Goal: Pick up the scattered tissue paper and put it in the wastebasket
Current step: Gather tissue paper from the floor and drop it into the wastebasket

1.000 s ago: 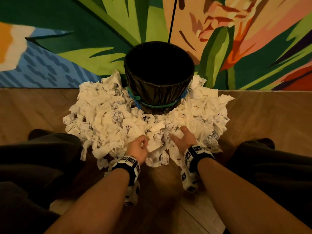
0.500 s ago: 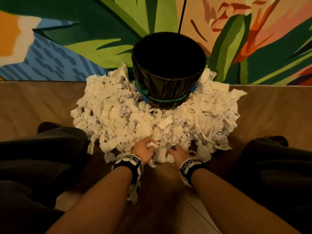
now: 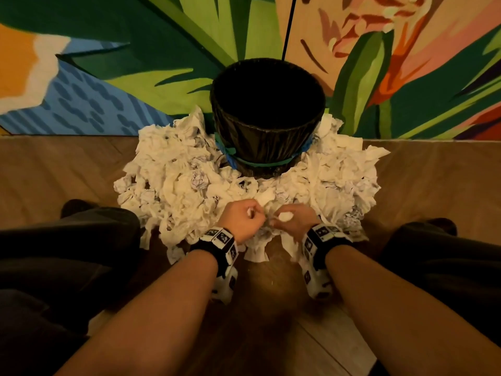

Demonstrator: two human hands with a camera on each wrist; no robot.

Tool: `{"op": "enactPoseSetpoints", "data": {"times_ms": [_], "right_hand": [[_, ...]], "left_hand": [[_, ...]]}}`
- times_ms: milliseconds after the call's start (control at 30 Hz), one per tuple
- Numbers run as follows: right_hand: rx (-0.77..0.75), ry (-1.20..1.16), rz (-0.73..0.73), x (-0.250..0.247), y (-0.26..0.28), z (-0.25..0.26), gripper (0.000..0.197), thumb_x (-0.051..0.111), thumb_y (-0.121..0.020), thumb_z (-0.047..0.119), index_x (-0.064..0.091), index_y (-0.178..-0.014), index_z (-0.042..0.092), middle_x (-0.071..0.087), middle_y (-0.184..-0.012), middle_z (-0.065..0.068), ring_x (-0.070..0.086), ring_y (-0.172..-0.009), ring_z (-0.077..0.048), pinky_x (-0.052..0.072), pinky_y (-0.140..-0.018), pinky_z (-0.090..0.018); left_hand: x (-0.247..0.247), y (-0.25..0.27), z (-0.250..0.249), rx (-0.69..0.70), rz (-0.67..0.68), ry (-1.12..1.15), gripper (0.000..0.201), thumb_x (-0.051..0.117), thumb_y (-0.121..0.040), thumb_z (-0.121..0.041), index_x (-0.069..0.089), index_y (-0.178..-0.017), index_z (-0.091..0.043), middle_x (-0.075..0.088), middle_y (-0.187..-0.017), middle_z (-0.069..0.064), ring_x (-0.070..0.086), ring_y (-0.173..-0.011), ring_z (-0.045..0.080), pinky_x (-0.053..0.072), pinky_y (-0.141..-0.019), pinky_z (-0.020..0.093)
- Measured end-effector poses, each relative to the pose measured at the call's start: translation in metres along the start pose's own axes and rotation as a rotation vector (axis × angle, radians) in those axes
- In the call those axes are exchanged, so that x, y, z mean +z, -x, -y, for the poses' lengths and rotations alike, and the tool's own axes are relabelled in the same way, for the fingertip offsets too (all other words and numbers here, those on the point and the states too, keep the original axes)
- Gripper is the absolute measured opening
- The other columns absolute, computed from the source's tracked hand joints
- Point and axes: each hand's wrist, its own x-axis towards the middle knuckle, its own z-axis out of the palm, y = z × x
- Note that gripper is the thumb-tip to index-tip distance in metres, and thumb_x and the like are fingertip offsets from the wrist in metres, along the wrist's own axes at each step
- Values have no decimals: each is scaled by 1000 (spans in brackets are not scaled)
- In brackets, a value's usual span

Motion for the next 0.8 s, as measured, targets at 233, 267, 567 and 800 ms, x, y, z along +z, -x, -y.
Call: {"op": "enactPoseSetpoints", "data": {"times_ms": [233, 267, 567, 800], "right_hand": [[-79, -585, -578, -112, 8, 64, 40, 50, -75, 49, 60, -60, 13, 57, -58, 9, 49, -55, -13, 45, -60, -31], [-124, -675, -627, -130, 7, 74, 38, 44, -71, 47, 58, -61, 13, 59, -64, 5, 47, -53, -15, 41, -55, -29], [-261, -689, -736, -168, -44, 115, 40, 32, -77, -14, 44, -72, 24, 44, -92, -9, 42, -84, -16, 33, -79, -26], [-272, -736, -880, -168, -69, 128, 44, 42, -78, -19, 54, -76, 24, 60, -92, 2, 54, -87, -3, 36, -78, -2]], "left_hand": [[-26, -33, -77, 434, -225, 49, 25, 43, -95, -1, 44, -104, -25, 55, -108, 3, 57, -75, 12, 47, -70, 26], [-30, -37, -89, 425, -239, 108, 25, 39, -98, -2, 44, -103, -27, 59, -108, 1, 63, -71, 14, 50, -62, 27], [-77, -93, -152, 454, -472, -70, 33, 42, -92, -7, 49, -124, -6, 46, -117, 9, 47, -109, 20, 38, -101, 35], [-88, -117, -154, 253, -282, -260, 90, 52, -85, -6, 2, -157, -24, 22, -157, 12, 24, -142, 35, 23, -116, 48]]}}
